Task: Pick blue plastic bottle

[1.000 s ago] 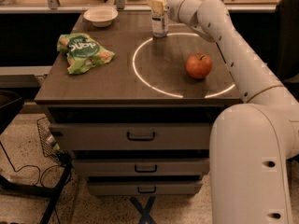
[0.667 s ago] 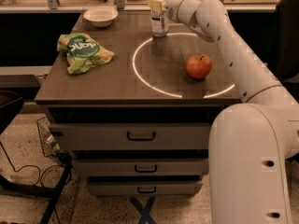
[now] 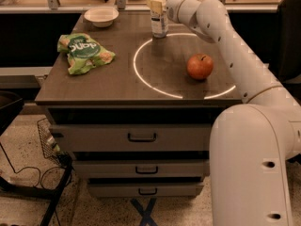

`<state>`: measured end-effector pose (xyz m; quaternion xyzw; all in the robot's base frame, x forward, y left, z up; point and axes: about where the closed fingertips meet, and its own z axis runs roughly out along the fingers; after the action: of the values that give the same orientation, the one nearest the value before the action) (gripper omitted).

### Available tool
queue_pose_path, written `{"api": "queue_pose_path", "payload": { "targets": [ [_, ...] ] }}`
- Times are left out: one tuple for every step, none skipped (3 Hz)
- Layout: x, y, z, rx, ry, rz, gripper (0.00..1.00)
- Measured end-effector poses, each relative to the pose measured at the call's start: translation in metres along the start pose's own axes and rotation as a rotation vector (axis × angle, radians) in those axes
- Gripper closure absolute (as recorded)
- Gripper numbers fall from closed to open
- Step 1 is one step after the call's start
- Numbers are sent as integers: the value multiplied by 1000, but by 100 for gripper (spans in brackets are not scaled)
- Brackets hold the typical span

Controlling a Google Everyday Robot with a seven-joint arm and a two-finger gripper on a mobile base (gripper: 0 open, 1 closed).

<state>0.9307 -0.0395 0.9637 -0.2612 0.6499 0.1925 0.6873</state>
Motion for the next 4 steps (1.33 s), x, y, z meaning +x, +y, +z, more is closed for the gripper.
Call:
{"api": "queue_pose_path", "payload": {
  "targets": [
    [-2, 10, 6, -25, -5, 18, 100],
    [-18, 22, 11, -57, -16, 39, 100],
    [-57, 25, -8, -41, -33, 30, 100],
    [-99, 35, -34, -24, -57, 33, 100]
  ]
}}
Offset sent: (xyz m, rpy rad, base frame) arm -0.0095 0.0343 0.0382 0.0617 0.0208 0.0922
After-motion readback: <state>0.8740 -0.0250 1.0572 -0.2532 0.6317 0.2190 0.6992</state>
